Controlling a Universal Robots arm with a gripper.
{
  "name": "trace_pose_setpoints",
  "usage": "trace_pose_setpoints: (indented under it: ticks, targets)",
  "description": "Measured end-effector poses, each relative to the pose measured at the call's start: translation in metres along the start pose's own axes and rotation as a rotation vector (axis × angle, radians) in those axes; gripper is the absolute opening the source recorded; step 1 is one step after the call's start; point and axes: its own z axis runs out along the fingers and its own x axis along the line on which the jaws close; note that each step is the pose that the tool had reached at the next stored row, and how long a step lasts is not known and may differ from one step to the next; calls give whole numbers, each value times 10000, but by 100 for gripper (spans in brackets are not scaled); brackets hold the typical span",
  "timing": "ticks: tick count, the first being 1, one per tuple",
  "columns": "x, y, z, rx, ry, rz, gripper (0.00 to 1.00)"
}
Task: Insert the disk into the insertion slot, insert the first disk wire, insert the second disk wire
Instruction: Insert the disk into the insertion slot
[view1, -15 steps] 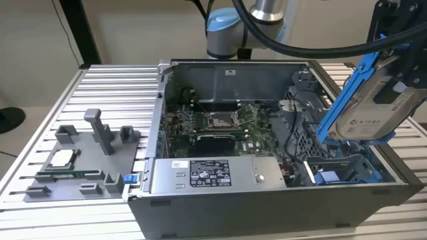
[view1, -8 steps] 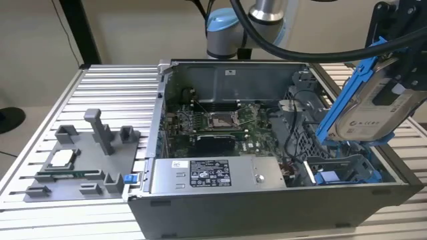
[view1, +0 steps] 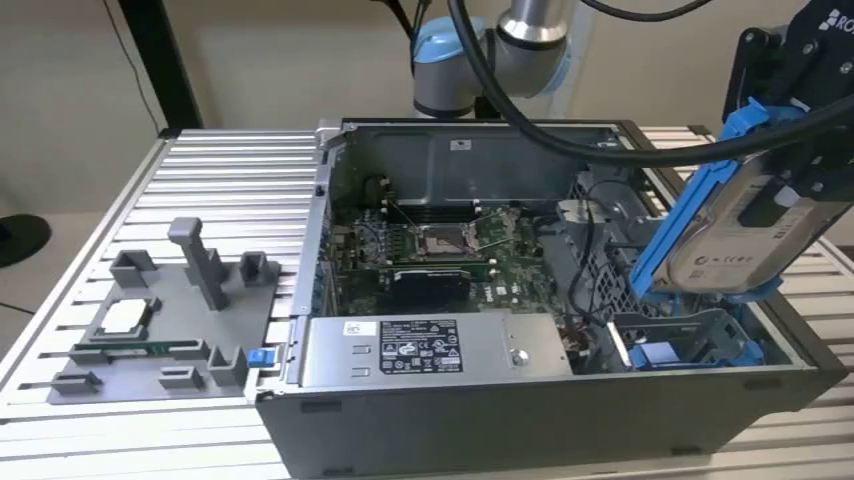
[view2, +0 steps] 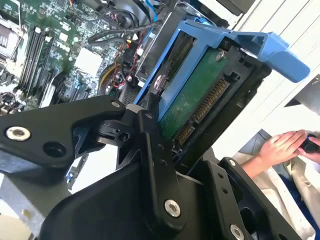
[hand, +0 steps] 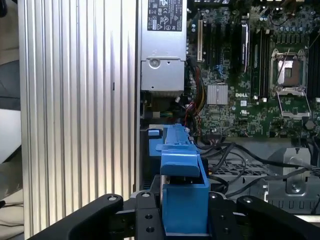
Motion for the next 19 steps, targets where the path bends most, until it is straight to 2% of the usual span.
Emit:
trace_pose_setpoints:
  ticks: [5, 9, 19]
  targets:
    - [-1, -7, 61, 69, 11, -8, 0]
    - [-1, -16, 115, 80, 16, -6, 0]
    - [-1, -19, 118, 79, 16, -6, 0]
